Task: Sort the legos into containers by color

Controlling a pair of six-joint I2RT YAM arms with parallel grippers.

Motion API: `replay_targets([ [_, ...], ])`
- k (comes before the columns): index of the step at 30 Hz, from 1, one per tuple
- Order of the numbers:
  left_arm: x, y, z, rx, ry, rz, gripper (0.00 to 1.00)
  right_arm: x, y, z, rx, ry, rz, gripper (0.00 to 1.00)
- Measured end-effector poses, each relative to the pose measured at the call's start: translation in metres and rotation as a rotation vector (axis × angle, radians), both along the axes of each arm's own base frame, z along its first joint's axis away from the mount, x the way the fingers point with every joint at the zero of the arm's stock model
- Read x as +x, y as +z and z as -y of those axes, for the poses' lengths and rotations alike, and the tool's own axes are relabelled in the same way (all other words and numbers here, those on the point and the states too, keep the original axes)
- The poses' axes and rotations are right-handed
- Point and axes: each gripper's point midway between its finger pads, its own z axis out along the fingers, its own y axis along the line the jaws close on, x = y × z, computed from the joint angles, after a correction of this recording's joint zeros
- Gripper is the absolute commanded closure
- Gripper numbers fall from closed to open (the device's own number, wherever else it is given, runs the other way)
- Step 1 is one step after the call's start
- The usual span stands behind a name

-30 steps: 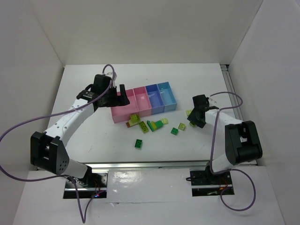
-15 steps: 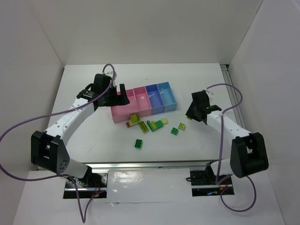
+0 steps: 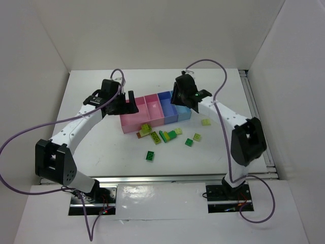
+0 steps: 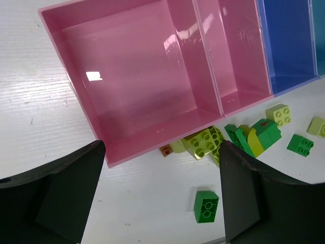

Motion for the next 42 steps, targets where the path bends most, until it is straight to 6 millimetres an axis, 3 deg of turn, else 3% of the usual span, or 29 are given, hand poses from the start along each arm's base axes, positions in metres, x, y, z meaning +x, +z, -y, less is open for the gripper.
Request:
replay_targets([
  [4, 0.001, 0.000, -0.003, -0.002, 0.010, -0.001, 0.06, 0.022, -0.026, -0.024, -0.030, 0.033, -0.034, 0.57],
  [9, 0.000, 0.000, -0.006, 0.001, 0.017, -0.005, 0.06, 0.041, -0.050, -0.036, -0.057, 0.036, -0.066, 0.23],
  [12, -0.002, 0.001, -0.008, 0.004, 0.021, -0.009, 0.06, 0.046, -0.052, -0.040, -0.060, 0.037, -0.065, 0.22],
  [16, -0.001, 0.002, -0.013, 0.013, 0.039, -0.002, 0.06, 0.043, -0.039, -0.038, -0.058, 0.037, -0.039, 0.32],
  [19, -0.001, 0.003, -0.017, 0.026, 0.059, 0.000, 0.06, 0.021, -0.027, -0.030, -0.068, 0.047, -0.014, 0.41],
  [22, -0.003, 0.003, -0.022, 0.032, 0.087, 0.002, 0.06, -0.022, -0.017, -0.029, -0.084, 0.096, 0.004, 0.41],
  [26, -0.005, 0.000, -0.028, 0.035, 0.130, -0.004, 0.06, -0.084, -0.021, -0.066, -0.102, 0.250, 0.010, 0.38],
  [30, -0.003, 0.000, -0.034, 0.028, 0.181, -0.006, 0.05, -0.122, -0.047, -0.104, -0.149, 0.385, -0.025, 0.31],
  [33, -0.002, 0.001, -0.041, 0.015, 0.219, -0.010, 0.05, -0.130, -0.075, -0.116, -0.197, 0.429, -0.072, 0.30],
  [37, -0.003, 0.001, -0.049, 0.019, 0.241, -0.007, 0.05, -0.127, -0.111, -0.116, -0.263, 0.446, -0.130, 0.30],
  [42, -0.003, 0.002, -0.054, 0.030, 0.256, -0.003, 0.05, -0.126, -0.118, -0.115, -0.280, 0.456, -0.137, 0.30],
])
